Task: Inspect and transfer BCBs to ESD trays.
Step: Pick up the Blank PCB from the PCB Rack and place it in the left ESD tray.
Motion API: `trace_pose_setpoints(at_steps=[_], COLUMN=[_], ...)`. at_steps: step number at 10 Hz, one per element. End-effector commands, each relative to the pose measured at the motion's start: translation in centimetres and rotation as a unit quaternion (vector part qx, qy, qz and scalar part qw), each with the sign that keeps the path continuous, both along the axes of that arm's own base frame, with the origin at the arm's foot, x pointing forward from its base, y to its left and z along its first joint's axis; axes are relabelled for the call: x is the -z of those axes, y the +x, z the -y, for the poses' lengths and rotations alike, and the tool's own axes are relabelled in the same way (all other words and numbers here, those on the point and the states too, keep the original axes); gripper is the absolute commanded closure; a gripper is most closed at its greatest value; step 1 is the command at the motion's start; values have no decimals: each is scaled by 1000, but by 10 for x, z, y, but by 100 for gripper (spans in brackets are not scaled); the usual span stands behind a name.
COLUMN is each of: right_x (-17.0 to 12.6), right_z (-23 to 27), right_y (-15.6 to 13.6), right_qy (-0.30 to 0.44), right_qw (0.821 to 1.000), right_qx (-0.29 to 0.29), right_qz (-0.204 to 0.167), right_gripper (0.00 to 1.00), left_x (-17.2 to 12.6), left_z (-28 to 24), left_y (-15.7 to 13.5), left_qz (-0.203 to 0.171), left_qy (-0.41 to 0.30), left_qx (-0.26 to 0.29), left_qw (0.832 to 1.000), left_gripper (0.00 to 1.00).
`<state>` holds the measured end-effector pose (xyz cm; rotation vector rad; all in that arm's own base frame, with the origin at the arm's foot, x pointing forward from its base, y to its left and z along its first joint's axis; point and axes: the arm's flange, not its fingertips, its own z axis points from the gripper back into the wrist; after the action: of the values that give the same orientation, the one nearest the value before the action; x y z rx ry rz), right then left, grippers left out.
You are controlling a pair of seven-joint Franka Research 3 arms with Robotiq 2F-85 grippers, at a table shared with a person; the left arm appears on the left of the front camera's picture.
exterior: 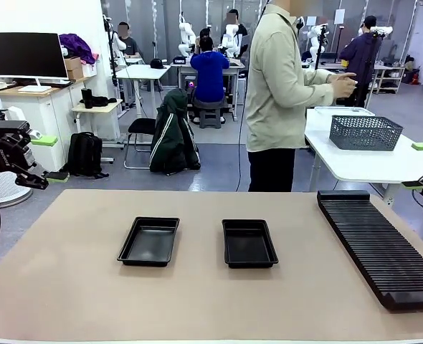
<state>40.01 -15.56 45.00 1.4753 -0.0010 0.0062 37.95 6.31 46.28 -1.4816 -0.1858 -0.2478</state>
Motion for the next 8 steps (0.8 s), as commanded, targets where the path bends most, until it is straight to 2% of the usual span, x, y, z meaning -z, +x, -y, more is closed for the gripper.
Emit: trace_pose_setpoints(at_steps=[1,2,5,8], right_x=[-2,0,0,-2], right_z=[0,0,-7,-13], right_y=[-4,0,-10,-18], right_qy=[-3,0,6,11], right_qw=[1000,1000,998,996], right_qx=[1,0,53,83], right_qz=[0,0,-31,-31], right_gripper=[0,0,0,0], left_x=[0,0,1,0], left_z=[0,0,3,7], left_y=[-1,-1,-2,-9], left_qz=[-1,-1,-6,-8], left_qy=[-5,-5,2,8], left_qx=[4,4,-8,-21], left_qw=[1000,1000,1000,1000], left_gripper=[0,0,0,0])
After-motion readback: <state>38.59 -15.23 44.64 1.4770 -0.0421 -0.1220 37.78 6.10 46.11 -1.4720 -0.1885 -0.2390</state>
